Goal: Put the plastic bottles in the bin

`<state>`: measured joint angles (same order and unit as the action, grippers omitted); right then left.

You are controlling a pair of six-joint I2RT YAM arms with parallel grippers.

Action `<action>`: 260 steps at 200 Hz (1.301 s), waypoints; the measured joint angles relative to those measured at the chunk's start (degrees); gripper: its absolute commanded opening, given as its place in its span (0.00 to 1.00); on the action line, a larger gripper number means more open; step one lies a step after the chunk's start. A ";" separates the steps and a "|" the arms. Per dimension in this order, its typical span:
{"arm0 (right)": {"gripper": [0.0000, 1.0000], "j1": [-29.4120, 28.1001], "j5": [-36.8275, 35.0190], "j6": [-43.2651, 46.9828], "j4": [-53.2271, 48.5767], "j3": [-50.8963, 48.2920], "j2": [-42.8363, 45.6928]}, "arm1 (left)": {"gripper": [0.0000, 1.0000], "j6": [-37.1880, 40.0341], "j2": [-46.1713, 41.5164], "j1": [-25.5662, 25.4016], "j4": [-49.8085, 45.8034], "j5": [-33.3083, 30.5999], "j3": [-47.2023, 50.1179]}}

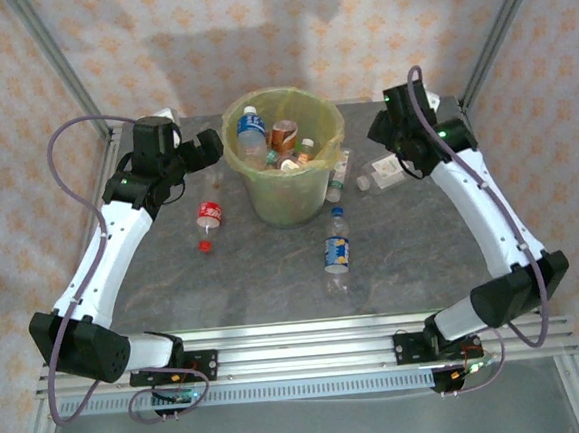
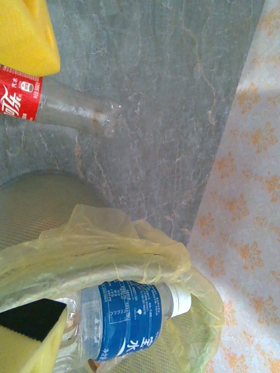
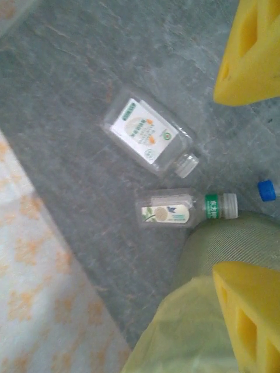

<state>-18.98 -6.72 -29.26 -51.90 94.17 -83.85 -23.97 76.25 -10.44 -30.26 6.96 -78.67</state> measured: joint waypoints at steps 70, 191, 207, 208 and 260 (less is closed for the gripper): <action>0.73 0.20 7.69 -0.20 6.21 -2.67 -15.82 | 1.00 0.02 0.00 0.00 0.00 -0.20 0.00; 0.73 0.83 12.79 1.20 7.41 8.09 -34.03 | 1.00 0.00 0.00 0.00 0.00 -0.17 0.00; 0.73 0.83 13.05 1.84 7.30 9.84 -35.34 | 1.00 0.00 0.00 0.00 0.00 -0.17 0.00; 0.73 0.83 13.05 1.84 7.26 9.92 -35.41 | 1.00 0.00 0.00 0.00 0.00 -0.17 0.00; 0.74 0.83 13.22 3.41 6.05 18.60 -42.01 | 1.00 0.00 0.00 0.00 0.00 -0.17 0.00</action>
<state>-18.15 6.50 -25.85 -45.84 112.77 -125.86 -23.97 76.25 -10.44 -30.26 6.79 -78.67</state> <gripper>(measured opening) 0.741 0.999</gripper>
